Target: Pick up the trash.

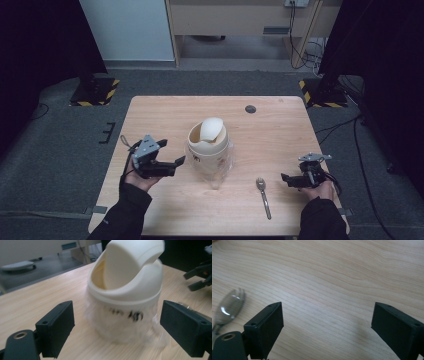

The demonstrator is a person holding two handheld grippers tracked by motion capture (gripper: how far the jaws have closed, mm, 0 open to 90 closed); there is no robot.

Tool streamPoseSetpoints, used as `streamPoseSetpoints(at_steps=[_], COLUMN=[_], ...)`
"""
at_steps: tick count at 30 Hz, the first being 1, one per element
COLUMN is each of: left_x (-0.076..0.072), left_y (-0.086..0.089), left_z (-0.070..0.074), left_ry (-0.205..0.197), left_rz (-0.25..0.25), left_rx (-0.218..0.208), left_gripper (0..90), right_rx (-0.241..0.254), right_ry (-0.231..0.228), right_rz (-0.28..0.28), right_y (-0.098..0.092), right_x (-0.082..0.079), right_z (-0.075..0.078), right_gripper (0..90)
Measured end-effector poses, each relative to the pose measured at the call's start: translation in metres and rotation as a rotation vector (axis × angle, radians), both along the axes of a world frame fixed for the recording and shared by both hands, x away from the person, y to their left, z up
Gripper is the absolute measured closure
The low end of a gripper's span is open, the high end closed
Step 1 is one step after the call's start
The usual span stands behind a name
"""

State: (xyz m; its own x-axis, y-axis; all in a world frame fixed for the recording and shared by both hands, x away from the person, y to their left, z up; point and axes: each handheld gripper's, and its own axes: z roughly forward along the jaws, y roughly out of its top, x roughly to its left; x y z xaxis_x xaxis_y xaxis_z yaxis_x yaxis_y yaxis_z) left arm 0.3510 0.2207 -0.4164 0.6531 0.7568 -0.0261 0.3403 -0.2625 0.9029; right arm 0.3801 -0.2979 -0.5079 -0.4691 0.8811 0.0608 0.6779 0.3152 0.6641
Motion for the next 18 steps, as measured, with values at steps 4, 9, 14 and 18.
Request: streamPoseSetpoints(at_steps=[4,9,14,18], left_x=[-0.015,-0.022,-0.02,-0.014], left_y=[0.032,0.05,0.061,0.067], left_z=[-0.018,-0.035,-0.051,-0.06], left_ry=[0.048,0.095,0.166,0.198], left_rz=[0.108,0.187,0.274,0.321], left_rx=[0.008,0.008,0.035,0.052], left_gripper=[11.4,11.5,13.2,13.3], right_rx=[0.022,0.054,0.082,0.121], right_ry=[-0.042,-0.061,-0.065,-0.059], right_rz=[0.007,0.007,0.037,0.069], right_y=[0.008,0.012,0.025,0.04], right_x=[-0.007,-0.012,-0.02,-0.027], right_z=[0.014,0.022,0.028,0.03], right_gripper=[12.3,14.3,16.7,18.8])
